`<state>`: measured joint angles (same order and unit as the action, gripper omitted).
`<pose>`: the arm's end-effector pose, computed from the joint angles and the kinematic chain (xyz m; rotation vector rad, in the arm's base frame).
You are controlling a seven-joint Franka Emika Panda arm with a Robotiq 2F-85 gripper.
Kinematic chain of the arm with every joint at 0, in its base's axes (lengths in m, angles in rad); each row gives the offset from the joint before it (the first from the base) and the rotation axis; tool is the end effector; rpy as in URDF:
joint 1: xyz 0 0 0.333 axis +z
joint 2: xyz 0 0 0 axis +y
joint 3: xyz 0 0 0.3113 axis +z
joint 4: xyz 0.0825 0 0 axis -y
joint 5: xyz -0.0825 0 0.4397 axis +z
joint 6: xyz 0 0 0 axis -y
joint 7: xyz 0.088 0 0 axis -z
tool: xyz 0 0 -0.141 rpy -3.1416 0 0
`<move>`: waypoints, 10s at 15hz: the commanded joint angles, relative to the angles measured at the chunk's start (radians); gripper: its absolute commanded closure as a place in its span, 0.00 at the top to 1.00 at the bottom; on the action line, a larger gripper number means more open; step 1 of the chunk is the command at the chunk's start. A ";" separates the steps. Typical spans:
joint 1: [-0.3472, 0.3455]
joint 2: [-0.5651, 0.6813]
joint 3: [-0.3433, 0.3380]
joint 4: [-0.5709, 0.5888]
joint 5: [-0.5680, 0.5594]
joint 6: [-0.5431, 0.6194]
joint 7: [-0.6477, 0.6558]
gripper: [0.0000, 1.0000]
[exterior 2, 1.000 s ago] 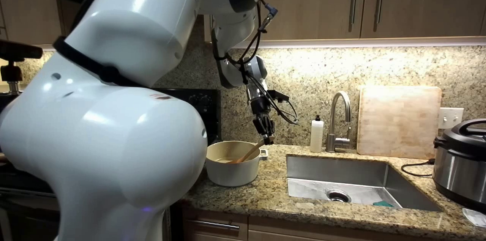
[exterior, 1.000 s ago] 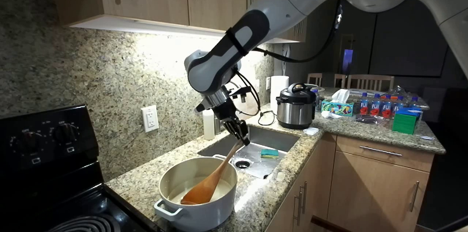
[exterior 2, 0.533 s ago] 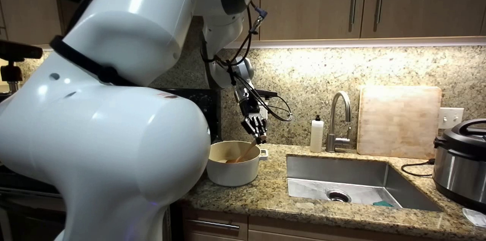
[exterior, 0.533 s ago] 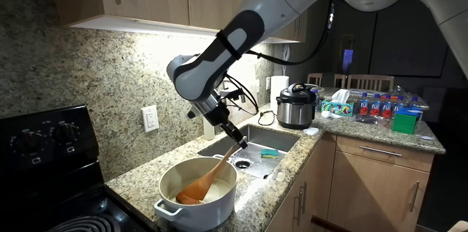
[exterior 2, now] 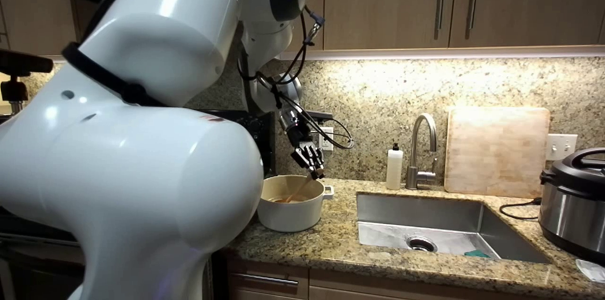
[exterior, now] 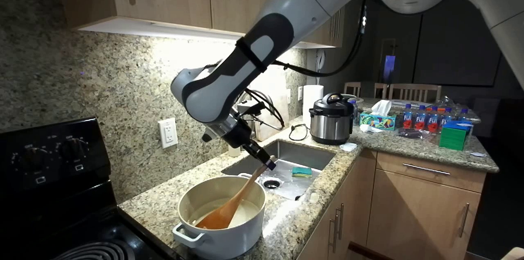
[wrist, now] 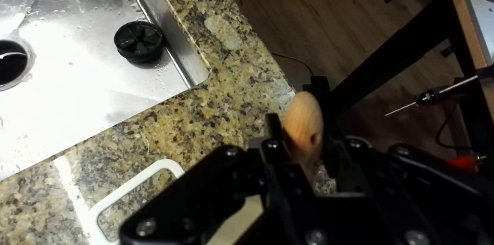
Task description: Use the wooden spoon to stir the water in the pot.
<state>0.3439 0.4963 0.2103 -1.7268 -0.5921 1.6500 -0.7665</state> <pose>0.5780 0.2648 0.2170 1.8850 1.8355 -0.8008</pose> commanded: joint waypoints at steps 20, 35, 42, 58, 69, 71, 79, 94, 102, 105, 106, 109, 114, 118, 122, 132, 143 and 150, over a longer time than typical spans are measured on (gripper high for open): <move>-0.018 -0.011 0.022 0.012 -0.079 -0.071 0.188 0.09; 0.015 0.011 0.070 -0.030 -0.159 -0.163 0.032 0.09; -0.005 0.011 0.033 0.040 -0.134 -0.284 0.124 0.09; 0.078 0.159 0.072 0.102 -0.275 -0.270 0.153 0.09; -0.038 0.001 0.069 -0.010 -0.227 -0.177 0.225 0.09; -0.027 0.007 0.062 0.000 -0.250 -0.196 0.236 0.09; 0.071 0.084 0.058 0.046 -0.405 -0.373 0.281 0.09; 0.092 0.195 0.106 0.145 -0.459 -0.366 0.156 0.09; 0.038 0.144 0.092 0.132 -0.454 -0.363 0.167 0.09; 0.046 0.127 0.090 0.090 -0.471 -0.388 0.126 0.09; 0.050 0.127 0.091 0.082 -0.475 -0.400 0.111 0.09; 0.064 0.132 0.099 0.057 -0.501 -0.437 0.038 0.09; 0.083 0.166 0.118 0.079 -0.513 -0.416 -0.033 0.09; 0.101 0.191 0.126 0.107 -0.502 -0.397 0.011 0.09; 0.113 0.221 0.120 0.156 -0.488 -0.391 0.068 0.09; 0.108 0.242 0.082 0.248 -0.447 -0.382 0.273 0.09; 0.148 0.215 0.080 0.151 -0.515 -0.559 0.244 0.09; 0.145 0.252 0.119 0.164 -0.553 -0.628 0.006 0.09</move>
<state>0.4999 0.7507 0.3089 -1.5532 -1.1179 1.0473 -0.6404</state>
